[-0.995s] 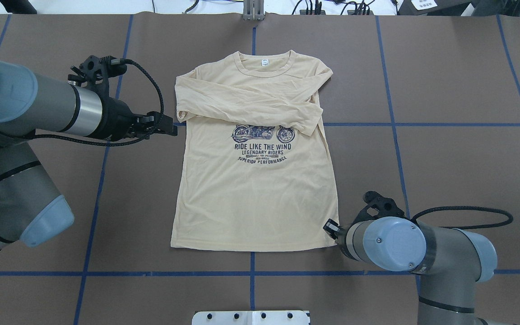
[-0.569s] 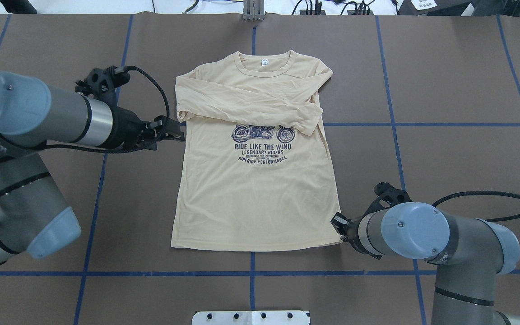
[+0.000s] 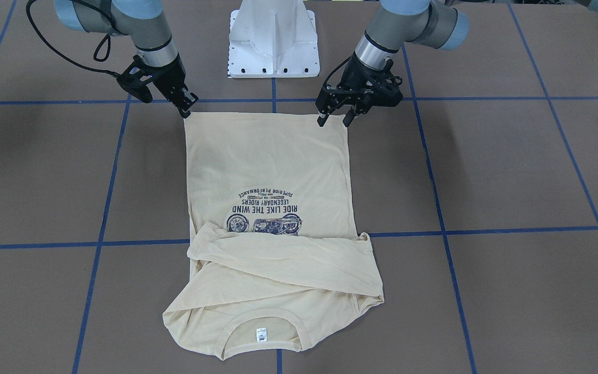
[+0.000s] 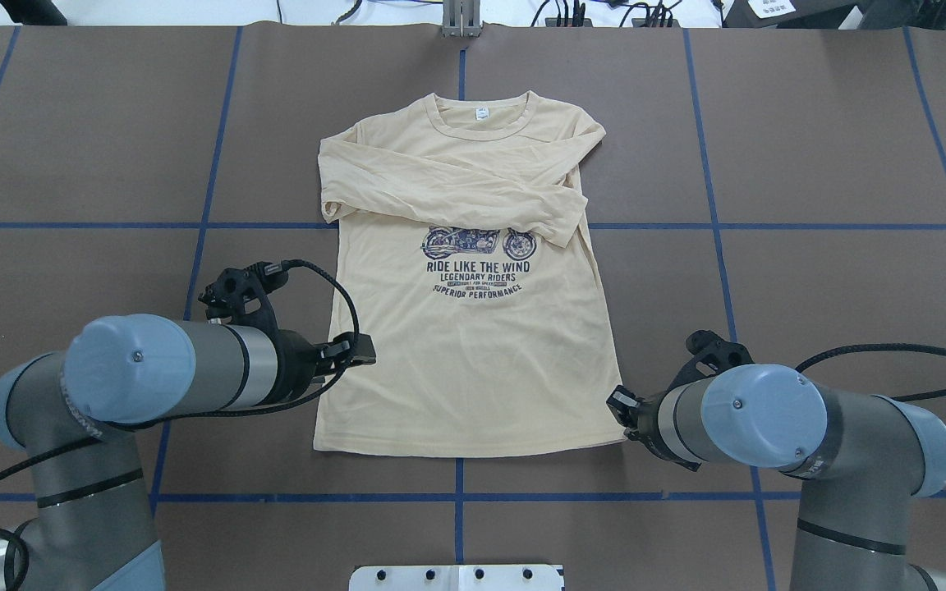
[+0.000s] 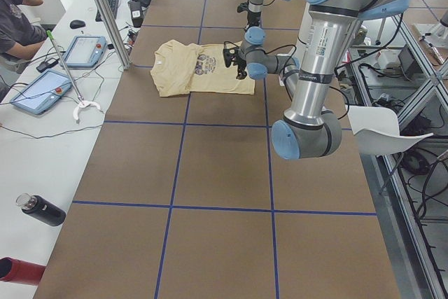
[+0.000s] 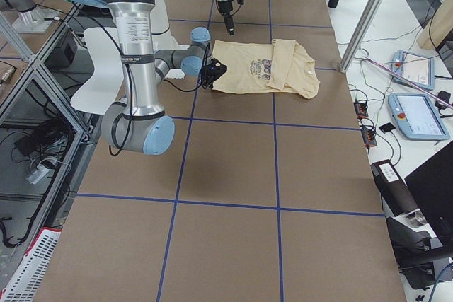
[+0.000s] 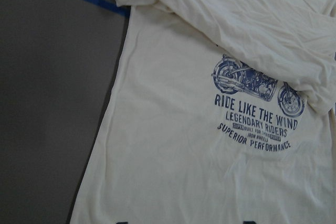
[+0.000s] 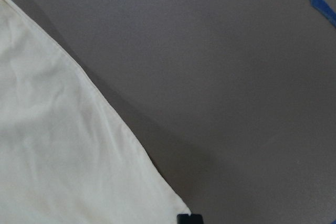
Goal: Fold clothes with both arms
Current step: 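Move the left gripper to the other hem corner and pinch both corners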
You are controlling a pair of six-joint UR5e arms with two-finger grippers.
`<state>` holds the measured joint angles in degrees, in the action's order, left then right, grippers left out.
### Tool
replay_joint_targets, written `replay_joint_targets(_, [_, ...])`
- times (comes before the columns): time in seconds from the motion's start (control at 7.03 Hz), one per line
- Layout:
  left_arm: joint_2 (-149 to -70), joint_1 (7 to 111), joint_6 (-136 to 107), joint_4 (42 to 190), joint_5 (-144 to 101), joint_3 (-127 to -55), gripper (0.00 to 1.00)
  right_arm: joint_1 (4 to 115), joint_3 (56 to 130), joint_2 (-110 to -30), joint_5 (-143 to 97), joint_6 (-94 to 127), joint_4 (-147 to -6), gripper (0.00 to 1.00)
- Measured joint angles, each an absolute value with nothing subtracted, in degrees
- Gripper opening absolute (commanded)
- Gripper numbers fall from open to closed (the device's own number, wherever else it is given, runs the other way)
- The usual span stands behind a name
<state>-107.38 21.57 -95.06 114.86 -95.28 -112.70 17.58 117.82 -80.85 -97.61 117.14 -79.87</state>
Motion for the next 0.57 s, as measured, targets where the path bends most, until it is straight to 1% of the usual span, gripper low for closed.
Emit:
replay_joint_targets(0.28, [-105.46, 18.5, -95.43, 110.4, -93.15, -114.54, 0.75, 17.53, 117.78, -80.66, -97.64, 117.08, -79.81, 0.0])
replay_joint_targets(0.43, [-104.39, 17.26, -95.53, 109.92, -92.52, -114.66, 0.73, 17.5, 117.78, -80.65, -97.65, 117.07, -79.81, 0.0])
replay_joint_targets(0.57, [-103.83, 16.29, -95.68, 109.76, -92.25, -114.35, 0.72, 17.49, 117.78, -80.66, -97.65, 117.07, -79.81, 0.0])
